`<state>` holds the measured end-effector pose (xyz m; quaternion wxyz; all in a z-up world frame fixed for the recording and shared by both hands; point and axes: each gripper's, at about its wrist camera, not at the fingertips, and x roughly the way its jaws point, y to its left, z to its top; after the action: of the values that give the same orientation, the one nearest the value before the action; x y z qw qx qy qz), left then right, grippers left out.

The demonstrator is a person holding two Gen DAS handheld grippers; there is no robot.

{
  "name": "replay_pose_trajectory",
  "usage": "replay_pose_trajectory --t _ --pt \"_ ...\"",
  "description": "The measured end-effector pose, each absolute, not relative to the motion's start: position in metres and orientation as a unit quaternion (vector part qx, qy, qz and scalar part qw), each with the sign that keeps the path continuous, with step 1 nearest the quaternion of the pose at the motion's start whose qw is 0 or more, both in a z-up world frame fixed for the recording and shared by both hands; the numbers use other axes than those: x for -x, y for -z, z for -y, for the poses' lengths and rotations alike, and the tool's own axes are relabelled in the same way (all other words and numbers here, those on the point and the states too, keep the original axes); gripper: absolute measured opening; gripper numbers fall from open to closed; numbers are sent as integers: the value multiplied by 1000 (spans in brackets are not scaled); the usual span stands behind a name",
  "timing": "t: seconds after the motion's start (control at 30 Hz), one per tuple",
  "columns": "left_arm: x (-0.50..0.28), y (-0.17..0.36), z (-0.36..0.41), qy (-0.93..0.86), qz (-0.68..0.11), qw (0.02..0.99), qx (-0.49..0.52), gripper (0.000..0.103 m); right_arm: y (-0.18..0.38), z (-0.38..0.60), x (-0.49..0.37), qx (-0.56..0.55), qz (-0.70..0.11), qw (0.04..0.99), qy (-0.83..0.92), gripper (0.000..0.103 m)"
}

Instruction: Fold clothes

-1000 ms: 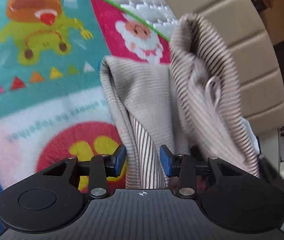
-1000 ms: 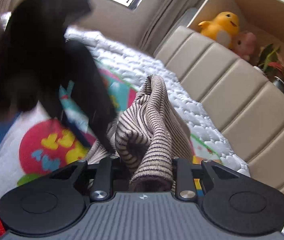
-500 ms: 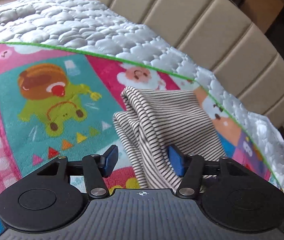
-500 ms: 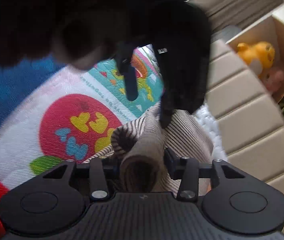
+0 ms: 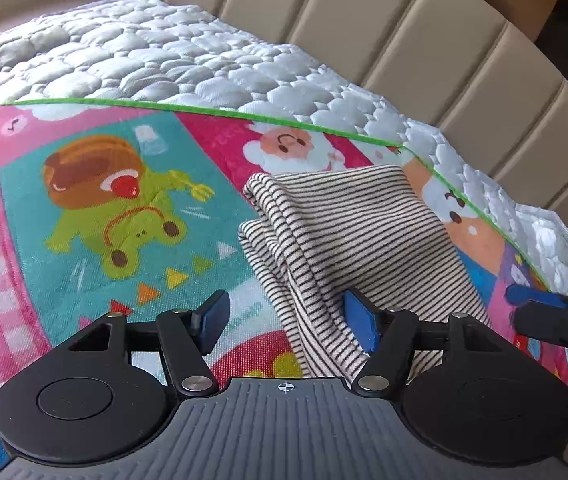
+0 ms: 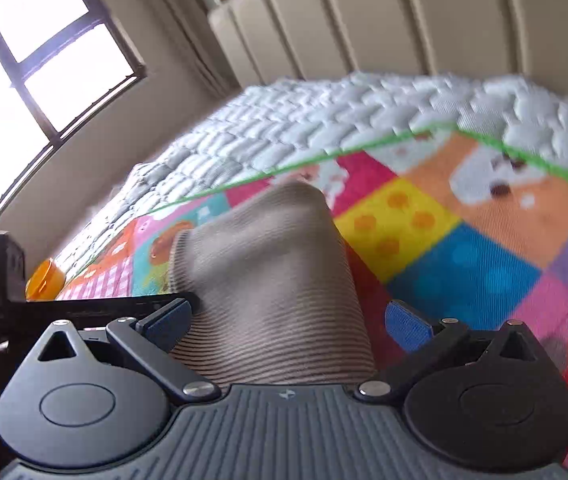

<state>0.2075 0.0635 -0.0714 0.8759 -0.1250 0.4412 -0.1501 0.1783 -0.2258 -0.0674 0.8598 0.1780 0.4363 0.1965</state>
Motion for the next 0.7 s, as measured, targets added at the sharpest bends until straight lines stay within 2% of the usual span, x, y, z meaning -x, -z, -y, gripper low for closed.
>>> replay_pose_trajectory --t 0.07,0.43,0.53,0.7 --pt "-209 73 -64 150 -443 875 125 72 90 218 -183 -168 -478 839 -197 103" --pt "-216 83 -80 121 -456 872 128 73 58 183 -158 -52 -421 871 -248 102" --pt "-215 82 -74 144 -451 871 131 76 69 181 -158 33 -428 884 -184 102" --pt "-213 82 -67 143 -447 876 113 77 45 172 -142 41 -341 913 -222 103"
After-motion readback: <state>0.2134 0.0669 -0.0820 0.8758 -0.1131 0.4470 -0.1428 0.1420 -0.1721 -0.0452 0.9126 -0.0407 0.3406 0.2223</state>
